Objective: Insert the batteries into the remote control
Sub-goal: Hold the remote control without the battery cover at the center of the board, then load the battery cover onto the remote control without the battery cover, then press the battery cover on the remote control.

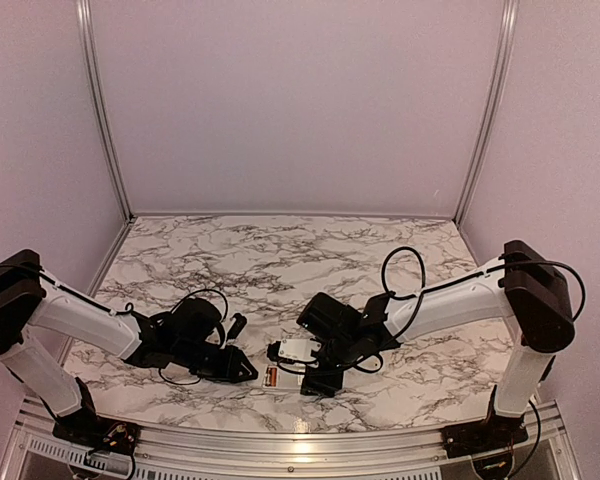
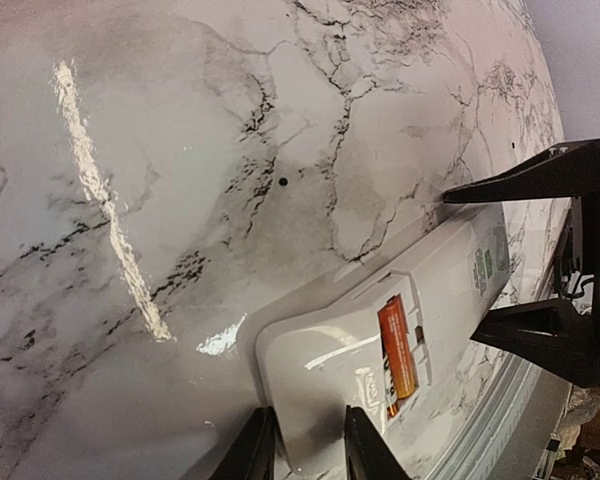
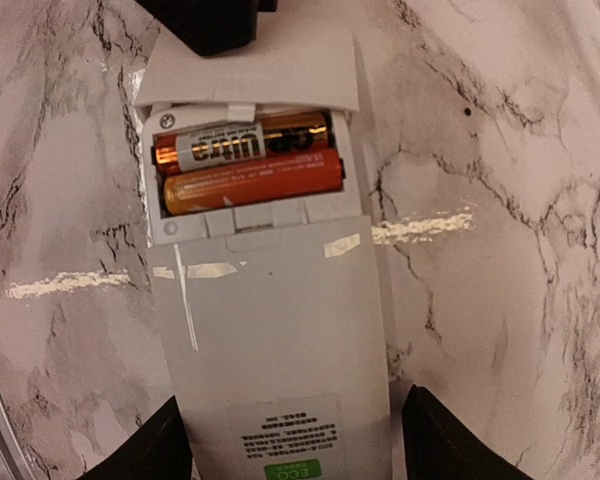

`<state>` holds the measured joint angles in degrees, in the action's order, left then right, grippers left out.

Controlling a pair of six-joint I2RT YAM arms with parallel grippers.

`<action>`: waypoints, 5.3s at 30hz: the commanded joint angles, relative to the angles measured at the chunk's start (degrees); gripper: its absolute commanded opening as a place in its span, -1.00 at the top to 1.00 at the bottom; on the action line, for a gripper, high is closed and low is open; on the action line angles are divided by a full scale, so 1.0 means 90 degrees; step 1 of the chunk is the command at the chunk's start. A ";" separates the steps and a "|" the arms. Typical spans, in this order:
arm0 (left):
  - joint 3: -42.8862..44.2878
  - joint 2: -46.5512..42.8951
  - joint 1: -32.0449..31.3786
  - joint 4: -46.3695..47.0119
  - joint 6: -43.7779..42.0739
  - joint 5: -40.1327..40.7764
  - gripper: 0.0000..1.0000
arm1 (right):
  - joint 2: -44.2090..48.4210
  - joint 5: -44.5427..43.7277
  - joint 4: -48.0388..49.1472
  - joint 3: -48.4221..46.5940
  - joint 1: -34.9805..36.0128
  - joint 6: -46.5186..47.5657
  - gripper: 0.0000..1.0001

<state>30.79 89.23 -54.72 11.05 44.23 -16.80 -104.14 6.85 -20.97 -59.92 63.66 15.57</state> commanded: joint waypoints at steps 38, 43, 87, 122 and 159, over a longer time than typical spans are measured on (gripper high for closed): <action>0.0492 -0.0141 -0.0314 -0.0842 0.0090 0.0772 0.20 | -0.0157 -0.0351 0.0098 -0.0069 0.0319 -0.0181 0.06; 0.0709 0.0057 -0.0394 -0.1100 -0.0140 0.0725 0.16 | -0.0168 -0.0317 -0.0015 -0.0142 0.0284 -0.0016 0.25; 0.0711 0.0840 -0.0696 -0.1886 -0.0881 0.1061 0.32 | 0.0044 0.0117 0.0026 0.0074 -0.0022 0.0353 0.73; 0.0786 0.0708 -0.0688 -0.1386 -0.0847 0.0610 0.03 | 0.0203 -0.0351 0.0210 0.0349 0.0162 0.0709 0.84; 0.0962 0.1174 -0.0406 -0.2511 -0.1113 0.1091 0.36 | 0.0355 -0.0334 0.0193 0.0605 0.0183 0.0911 0.97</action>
<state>42.96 96.42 -59.55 0.03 36.14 -11.25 -101.25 3.75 -17.32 -55.66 64.62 21.32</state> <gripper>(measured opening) 0.322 0.564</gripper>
